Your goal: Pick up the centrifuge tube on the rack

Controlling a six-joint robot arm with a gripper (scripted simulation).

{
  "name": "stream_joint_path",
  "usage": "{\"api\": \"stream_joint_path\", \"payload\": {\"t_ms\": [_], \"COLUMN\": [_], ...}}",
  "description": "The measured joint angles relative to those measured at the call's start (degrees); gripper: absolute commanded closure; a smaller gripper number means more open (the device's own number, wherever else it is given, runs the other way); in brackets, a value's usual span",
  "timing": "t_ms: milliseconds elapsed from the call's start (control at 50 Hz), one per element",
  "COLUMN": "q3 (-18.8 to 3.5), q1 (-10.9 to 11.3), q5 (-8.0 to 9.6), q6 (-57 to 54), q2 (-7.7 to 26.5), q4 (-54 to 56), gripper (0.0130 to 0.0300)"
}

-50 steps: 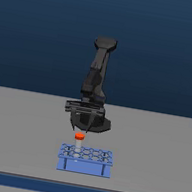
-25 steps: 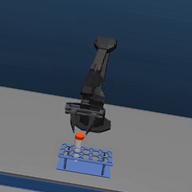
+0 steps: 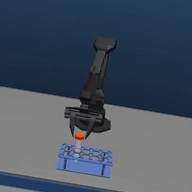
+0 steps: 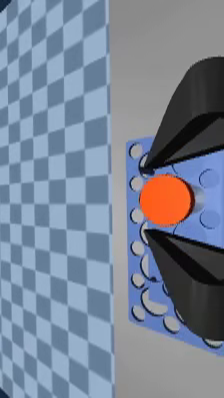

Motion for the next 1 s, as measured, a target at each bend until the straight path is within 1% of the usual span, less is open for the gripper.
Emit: {"api": "stream_joint_path", "payload": {"t_ms": [320, 580, 600, 1000], "q3": [0.73, 0.85, 0.85, 0.86], "q1": [0.0, 0.0, 0.0, -0.02], "q5": [-1.95, -2.59, -2.61, -2.73], "q6": [-5.22, -6.33, -6.35, -6.47], "q2": [1.45, 1.69, 1.69, 1.69], "q4": [4.65, 5.4, 5.41, 5.41], "gripper": [0.013, 0.013, 0.03, 0.03]}}
